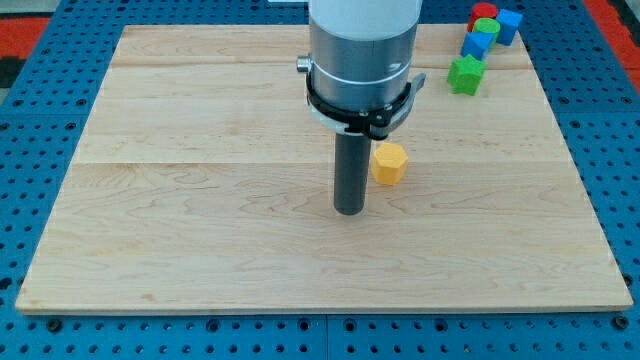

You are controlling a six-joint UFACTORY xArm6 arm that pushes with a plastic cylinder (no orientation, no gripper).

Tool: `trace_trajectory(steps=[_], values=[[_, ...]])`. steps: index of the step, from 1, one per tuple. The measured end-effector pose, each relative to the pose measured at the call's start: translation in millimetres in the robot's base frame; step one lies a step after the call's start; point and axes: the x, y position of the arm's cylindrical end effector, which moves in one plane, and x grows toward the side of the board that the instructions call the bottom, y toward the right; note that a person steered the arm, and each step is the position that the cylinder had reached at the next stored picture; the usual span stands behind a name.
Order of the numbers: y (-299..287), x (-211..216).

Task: Push yellow hexagon below the red star

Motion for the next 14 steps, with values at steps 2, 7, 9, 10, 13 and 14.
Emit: trace_trajectory(steps=[2,7,9,10,13,14], values=[[-6,8],[61,-42],[65,-66],[63,-73],[28,-87],[20,-96]])
